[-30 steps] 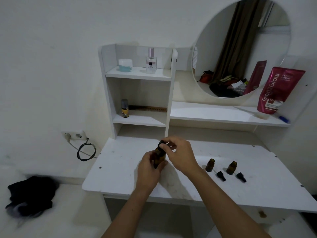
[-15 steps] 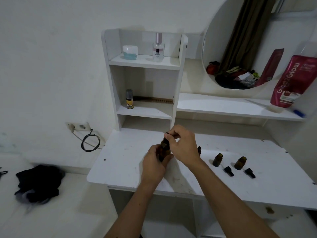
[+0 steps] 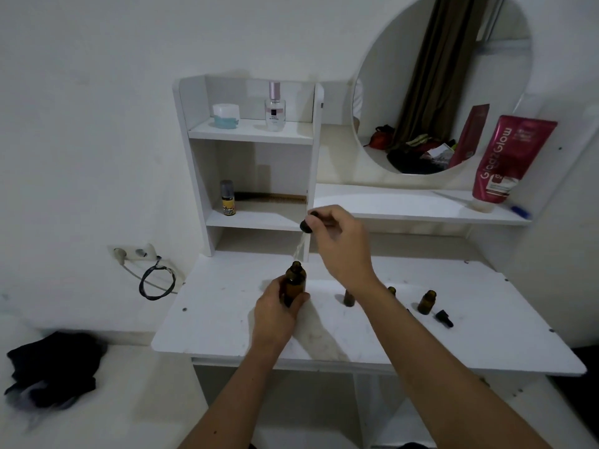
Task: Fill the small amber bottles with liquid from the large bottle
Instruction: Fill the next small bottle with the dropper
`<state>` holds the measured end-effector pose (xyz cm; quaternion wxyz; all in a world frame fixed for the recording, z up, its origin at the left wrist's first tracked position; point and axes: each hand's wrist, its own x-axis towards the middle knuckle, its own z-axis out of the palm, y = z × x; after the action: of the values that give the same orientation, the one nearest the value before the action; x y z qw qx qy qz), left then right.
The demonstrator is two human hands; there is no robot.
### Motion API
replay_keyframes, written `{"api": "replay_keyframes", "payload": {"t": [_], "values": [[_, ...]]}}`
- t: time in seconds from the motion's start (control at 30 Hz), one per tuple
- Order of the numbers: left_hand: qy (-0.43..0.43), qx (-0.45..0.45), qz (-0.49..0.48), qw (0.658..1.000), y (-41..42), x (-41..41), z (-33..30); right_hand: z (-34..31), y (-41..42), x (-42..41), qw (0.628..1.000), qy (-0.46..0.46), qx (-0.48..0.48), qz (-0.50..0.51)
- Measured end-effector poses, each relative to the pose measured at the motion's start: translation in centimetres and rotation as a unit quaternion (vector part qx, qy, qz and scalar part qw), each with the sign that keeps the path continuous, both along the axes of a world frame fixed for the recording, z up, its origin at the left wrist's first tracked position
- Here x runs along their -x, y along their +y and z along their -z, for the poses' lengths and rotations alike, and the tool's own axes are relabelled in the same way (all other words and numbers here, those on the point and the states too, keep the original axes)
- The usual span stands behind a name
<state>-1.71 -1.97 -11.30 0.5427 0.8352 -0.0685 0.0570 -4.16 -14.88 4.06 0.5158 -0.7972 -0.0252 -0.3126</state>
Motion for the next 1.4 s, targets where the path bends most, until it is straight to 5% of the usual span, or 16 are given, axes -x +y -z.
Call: {"api": "replay_keyframes", "payload": {"t": [0.37,0.7,1.4], "values": [[-0.019,0.093,-0.079,0.992,-1.3,4.1,-0.3,-0.9,-9.9,6.0,0.995,-0.025,0.036,0.088],[-0.014,0.050,0.160,0.986,-12.1,6.8,-0.8,2.3,-16.0,8.9,0.988,0.008,0.031,0.150],[-0.051,0.016,0.114,0.992,-16.9,4.2,1.4,8.1,-16.1,6.7,0.989,0.038,0.088,0.113]]}}
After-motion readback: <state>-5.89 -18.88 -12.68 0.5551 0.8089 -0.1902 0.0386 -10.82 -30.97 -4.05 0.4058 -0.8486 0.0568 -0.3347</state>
